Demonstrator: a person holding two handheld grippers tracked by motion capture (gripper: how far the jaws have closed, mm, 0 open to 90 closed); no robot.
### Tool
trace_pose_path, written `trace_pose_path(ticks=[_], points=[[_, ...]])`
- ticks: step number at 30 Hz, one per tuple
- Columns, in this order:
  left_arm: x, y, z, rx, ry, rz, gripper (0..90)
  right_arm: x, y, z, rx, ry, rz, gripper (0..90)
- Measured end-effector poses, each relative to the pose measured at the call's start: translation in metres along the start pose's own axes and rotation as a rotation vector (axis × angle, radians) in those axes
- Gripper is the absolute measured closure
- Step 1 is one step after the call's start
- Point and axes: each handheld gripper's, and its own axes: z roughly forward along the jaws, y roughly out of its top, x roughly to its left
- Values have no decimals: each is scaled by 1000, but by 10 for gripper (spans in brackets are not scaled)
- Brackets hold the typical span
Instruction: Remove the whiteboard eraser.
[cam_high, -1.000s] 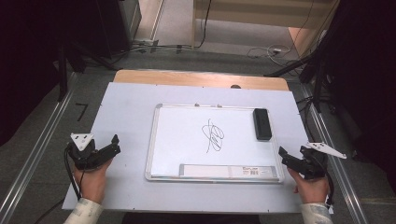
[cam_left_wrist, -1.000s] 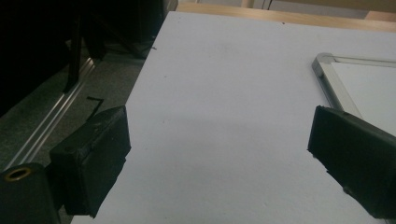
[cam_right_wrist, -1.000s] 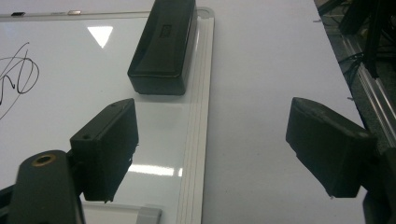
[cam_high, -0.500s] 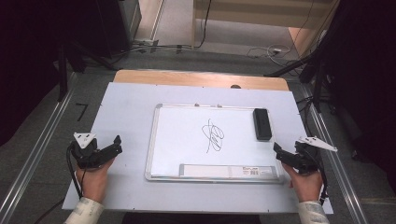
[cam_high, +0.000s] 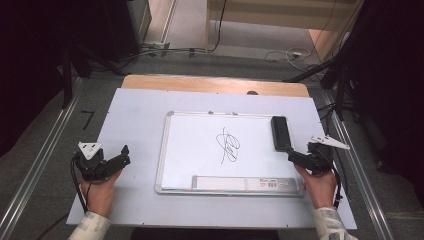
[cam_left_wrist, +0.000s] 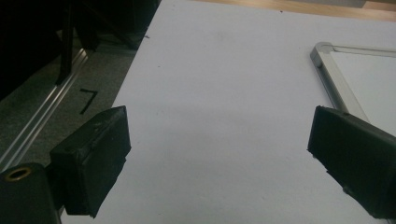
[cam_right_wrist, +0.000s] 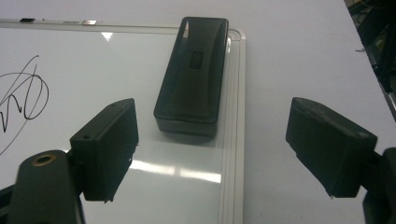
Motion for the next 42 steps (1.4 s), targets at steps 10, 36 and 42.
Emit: trace_pose_path(ticks=[10, 36, 42], points=[[2, 0, -1, 1, 0, -2, 63, 11, 16, 26, 17, -27, -32, 156], [5, -2, 0, 9, 9, -12, 63, 13, 40, 80, 44, -57, -11, 181], [6, -2, 0, 11, 9, -14, 63, 14, 41, 97, 71, -75, -8, 199]])
